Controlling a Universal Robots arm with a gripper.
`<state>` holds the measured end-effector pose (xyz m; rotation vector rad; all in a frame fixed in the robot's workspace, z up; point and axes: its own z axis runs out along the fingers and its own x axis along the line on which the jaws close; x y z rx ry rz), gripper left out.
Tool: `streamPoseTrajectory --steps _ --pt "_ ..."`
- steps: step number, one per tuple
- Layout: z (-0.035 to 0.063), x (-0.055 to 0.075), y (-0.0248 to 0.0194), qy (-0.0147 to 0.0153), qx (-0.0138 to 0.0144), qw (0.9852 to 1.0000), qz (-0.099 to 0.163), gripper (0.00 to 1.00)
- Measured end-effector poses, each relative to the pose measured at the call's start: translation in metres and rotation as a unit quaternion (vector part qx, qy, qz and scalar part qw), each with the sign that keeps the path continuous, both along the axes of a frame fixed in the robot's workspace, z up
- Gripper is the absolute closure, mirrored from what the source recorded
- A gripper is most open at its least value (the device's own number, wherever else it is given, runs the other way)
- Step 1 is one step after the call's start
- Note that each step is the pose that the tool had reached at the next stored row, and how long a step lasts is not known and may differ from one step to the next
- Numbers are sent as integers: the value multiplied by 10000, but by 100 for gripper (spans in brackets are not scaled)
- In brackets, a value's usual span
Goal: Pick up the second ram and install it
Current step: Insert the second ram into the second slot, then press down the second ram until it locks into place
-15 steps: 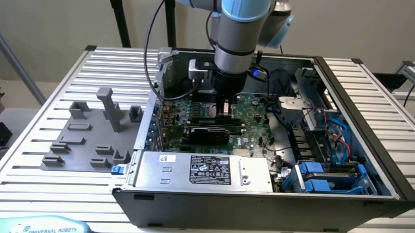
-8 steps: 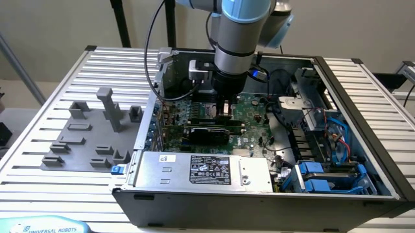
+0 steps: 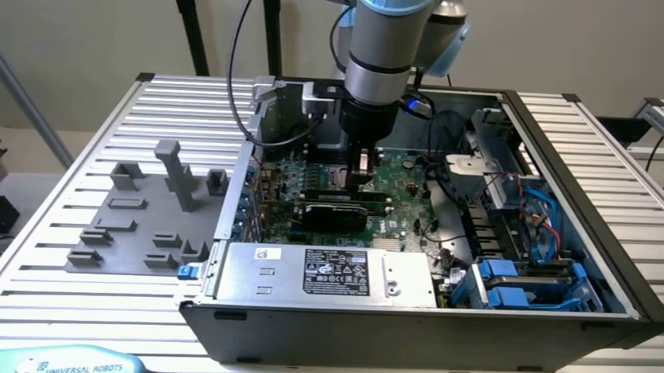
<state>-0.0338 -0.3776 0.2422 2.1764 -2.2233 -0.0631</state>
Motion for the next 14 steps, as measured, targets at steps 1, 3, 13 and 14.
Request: streamPoseTrajectory --steps 1,3,13,14 --pt "22 0 0 0 -1 10000 0 78" --pt "29 0 0 0 0 10000 0 80" --pt "29 0 0 0 0 10000 0 89" --pt "29 0 0 0 0 10000 1 89"
